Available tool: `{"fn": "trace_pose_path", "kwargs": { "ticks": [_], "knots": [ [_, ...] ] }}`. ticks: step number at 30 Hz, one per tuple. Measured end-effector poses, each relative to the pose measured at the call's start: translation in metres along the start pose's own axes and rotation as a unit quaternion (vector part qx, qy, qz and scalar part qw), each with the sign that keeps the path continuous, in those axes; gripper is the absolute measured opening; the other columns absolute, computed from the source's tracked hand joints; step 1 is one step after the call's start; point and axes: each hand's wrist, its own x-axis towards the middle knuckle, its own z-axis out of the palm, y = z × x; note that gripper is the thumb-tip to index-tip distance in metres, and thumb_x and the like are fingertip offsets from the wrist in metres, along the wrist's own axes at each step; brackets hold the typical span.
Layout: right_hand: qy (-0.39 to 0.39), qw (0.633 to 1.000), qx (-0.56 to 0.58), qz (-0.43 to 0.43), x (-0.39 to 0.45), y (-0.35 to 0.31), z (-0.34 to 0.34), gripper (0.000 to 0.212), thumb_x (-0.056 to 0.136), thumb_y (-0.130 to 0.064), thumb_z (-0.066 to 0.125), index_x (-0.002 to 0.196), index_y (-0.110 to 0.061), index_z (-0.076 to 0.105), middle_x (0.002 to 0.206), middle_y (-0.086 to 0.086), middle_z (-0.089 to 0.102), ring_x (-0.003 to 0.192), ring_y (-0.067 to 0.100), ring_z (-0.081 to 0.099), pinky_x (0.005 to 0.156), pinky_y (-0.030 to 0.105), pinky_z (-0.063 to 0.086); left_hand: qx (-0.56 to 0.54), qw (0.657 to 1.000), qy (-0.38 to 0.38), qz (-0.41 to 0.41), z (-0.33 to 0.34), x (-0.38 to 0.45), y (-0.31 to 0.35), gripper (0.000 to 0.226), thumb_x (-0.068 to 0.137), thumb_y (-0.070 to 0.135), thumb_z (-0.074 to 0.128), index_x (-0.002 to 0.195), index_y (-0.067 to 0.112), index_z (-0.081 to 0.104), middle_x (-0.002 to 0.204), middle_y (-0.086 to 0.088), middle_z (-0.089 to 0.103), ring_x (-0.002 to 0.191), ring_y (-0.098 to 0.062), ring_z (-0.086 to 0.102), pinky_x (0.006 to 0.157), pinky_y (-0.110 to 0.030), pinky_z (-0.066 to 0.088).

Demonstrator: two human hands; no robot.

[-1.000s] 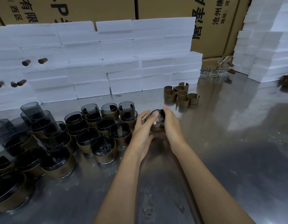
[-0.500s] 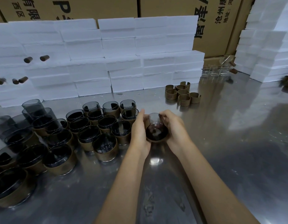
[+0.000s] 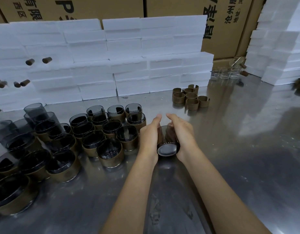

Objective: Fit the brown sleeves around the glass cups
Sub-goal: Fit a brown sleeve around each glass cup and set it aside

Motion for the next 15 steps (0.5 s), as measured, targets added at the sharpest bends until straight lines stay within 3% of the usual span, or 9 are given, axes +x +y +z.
{"fn": "trace_pose_path", "kwargs": {
  "ticks": [3, 5, 9, 15],
  "knots": [
    [-0.017, 1.0, -0.016, -0.003, -0.0013, -0.0021, 0.0004, 0.05, 0.089, -0.031, 0.076, 0.047, -0.024, 0.049, 0.053, -0.004, 0.044, 0.046, 0.013, 0.046, 0.051, 0.024, 0.042, -0.009, 1.0, -0.002, 0.004, -0.0003, -0.0009, -0.0006, 0.05, 0.09, 0.037, 0.076, 0.051, 0.025, 0.048, 0.06, -0.002, 0.043, 0.069, -0.024, 0.048, 0.073, -0.038, 0.039],
    [-0.027, 0.999, -0.018, -0.005, -0.0036, -0.0036, 0.0014, 0.053, 0.09, -0.029, 0.075, 0.044, -0.023, 0.049, 0.05, -0.006, 0.042, 0.042, 0.011, 0.043, 0.046, 0.02, 0.04, -0.017, 1.0, -0.007, 0.011, -0.0006, -0.0001, -0.0022, 0.055, 0.09, 0.039, 0.076, 0.047, 0.027, 0.044, 0.056, 0.001, 0.039, 0.06, -0.021, 0.045, 0.07, -0.037, 0.038],
    [-0.037, 0.999, -0.021, 0.001, -0.0056, -0.0063, 0.0017, 0.051, 0.092, -0.023, 0.068, 0.05, -0.025, 0.039, 0.049, -0.004, 0.032, 0.042, 0.013, 0.029, 0.041, 0.02, 0.029, -0.019, 1.0, -0.015, 0.015, -0.0001, -0.0001, -0.0026, 0.064, 0.094, 0.039, 0.071, 0.041, 0.027, 0.037, 0.05, 0.005, 0.029, 0.045, -0.012, 0.034, 0.054, -0.031, 0.029],
    [-0.042, 0.999, -0.031, 0.014, -0.0079, -0.009, -0.0003, 0.049, 0.091, -0.026, 0.065, 0.054, -0.025, 0.033, 0.049, -0.004, 0.028, 0.042, 0.014, 0.026, 0.042, 0.022, 0.027, 0.017, 1.0, -0.016, 0.021, -0.0006, 0.0004, -0.0021, 0.063, 0.095, 0.04, 0.069, 0.046, 0.028, 0.033, 0.051, 0.006, 0.026, 0.045, -0.012, 0.029, 0.054, -0.032, 0.025]
  ]
}}
